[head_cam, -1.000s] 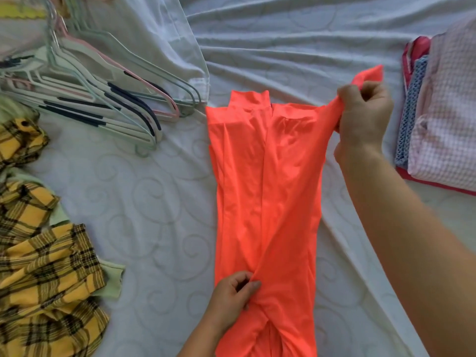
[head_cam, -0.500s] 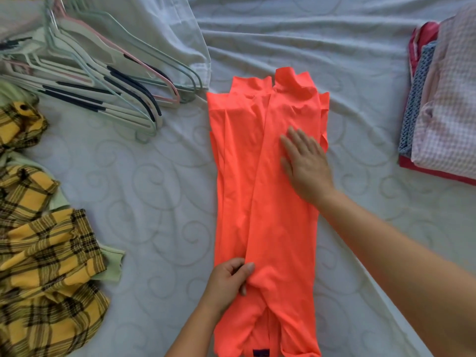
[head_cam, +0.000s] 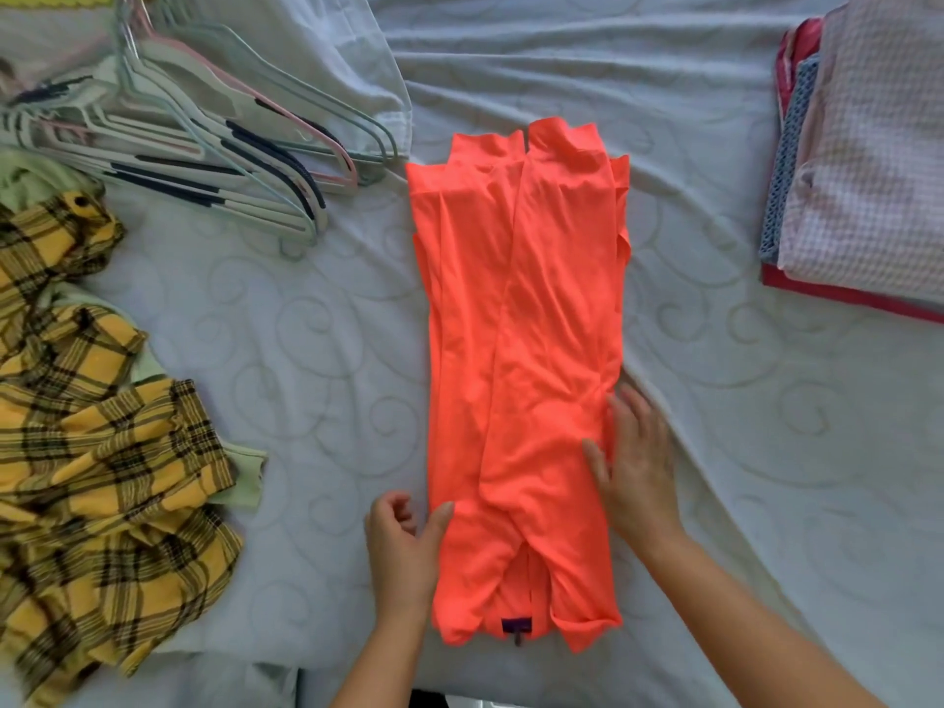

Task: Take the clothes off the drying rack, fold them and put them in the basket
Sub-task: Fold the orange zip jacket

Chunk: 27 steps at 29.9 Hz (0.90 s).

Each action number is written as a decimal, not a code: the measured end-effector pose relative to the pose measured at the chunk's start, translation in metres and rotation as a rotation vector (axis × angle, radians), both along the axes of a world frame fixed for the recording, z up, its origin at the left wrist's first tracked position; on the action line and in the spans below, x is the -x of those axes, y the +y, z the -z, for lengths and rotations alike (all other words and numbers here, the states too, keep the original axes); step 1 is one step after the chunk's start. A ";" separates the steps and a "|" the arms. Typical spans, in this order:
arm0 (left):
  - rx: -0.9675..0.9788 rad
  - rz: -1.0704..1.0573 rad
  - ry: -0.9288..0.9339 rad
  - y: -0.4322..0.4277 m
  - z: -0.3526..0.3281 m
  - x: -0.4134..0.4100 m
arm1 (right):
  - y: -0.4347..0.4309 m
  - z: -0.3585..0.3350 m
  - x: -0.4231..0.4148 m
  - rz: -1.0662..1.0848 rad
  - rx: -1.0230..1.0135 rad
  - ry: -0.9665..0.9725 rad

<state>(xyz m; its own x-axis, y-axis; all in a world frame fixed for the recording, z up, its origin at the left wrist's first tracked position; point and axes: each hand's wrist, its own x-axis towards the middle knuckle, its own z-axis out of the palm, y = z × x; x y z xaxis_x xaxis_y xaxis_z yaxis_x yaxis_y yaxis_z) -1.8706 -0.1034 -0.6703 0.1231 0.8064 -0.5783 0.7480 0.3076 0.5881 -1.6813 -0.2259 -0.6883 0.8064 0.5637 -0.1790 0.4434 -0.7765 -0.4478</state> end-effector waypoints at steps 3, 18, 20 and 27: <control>0.194 0.080 0.039 -0.016 0.000 0.001 | -0.022 -0.014 0.043 0.343 0.012 0.412; 0.387 -0.093 -0.205 -0.023 -0.044 0.040 | -0.080 -0.067 0.067 0.630 -0.276 1.033; 0.421 -0.148 -0.294 -0.007 -0.064 0.023 | -0.067 -0.083 0.050 0.637 -0.344 1.074; 0.476 -0.118 -0.697 0.111 -0.097 -0.105 | 0.049 -0.121 -0.091 0.613 -0.640 1.233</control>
<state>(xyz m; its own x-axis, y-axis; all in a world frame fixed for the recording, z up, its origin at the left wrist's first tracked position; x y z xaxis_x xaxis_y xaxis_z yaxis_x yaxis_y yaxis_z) -1.7659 0.0080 -0.5731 0.5073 0.5269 -0.6820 0.2102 0.6918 0.6908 -1.5903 -0.1769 -0.5669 0.4720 0.4489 -0.7587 -0.7579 -0.2330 -0.6094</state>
